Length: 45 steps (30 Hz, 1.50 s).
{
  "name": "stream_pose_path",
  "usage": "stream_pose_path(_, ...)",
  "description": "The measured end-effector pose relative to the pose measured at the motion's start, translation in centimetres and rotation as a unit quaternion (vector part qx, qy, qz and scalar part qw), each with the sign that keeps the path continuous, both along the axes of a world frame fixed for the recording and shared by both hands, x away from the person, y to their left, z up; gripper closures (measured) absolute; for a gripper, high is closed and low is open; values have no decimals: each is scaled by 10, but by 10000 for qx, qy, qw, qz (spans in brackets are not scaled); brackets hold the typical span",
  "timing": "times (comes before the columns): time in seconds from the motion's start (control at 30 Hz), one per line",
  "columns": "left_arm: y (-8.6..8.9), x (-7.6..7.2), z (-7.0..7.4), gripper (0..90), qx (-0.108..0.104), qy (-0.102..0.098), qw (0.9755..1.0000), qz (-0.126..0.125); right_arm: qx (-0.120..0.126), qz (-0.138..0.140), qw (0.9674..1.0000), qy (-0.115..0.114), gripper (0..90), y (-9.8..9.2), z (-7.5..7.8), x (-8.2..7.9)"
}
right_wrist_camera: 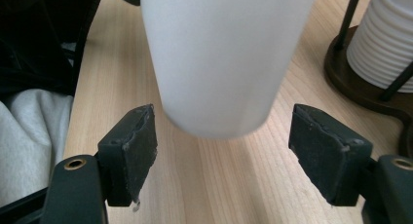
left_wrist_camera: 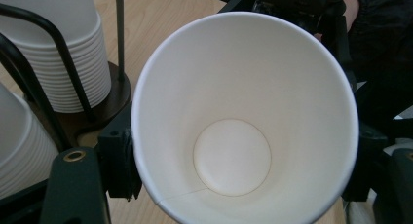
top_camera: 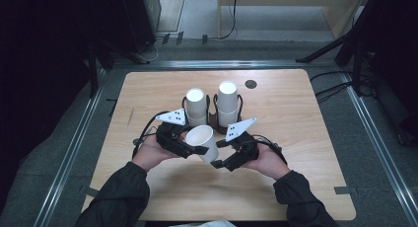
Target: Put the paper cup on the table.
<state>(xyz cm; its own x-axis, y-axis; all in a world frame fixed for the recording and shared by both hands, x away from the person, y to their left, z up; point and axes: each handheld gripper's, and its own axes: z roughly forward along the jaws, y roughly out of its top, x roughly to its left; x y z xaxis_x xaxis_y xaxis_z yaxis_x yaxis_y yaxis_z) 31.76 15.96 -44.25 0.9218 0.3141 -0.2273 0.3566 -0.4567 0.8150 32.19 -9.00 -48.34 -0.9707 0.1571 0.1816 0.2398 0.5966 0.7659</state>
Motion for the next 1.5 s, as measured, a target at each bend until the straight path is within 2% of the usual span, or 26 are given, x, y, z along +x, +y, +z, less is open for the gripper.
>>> stream_pose_path(0.13, 5, 1, -1, 238, 90, -57, 9999, 61, -11, -35, 10000, -5, 257, -4, 1, 0)
stream_pose_path(0.23, 7, 2, -3, 238, 274, -118, 9995, 95, -22, -79, 10000, -51, 256, -7, 3, 0)
stream_pose_path(0.37, 9, 3, -5, 238, 437, -83, 9989, 141, -39, -186, 9998, -117, 250, -12, 4, 1)
stream_pose_path(0.7, 18, 6, -9, 237, 644, -40, 9975, 275, -52, -455, 9987, -202, 238, -23, 6, 5)
stream_pose_path(0.87, 23, 7, -9, 236, 642, -58, 9974, 330, -83, -635, 9975, -299, 238, -28, 6, 7)
stream_pose_path(1.13, 32, 8, -11, 236, 690, -42, 9966, 459, -134, -775, 9960, -414, 238, -35, 7, 10)
stream_pose_path(1.27, 37, 8, -12, 236, 724, -47, 9959, 535, -205, -809, 9948, -582, 237, -40, 8, 11)
stream_pose_path(1.5, 51, 10, -13, 236, 739, -15, 9947, 721, -183, -962, 9932, -624, 238, -48, 10, 16)
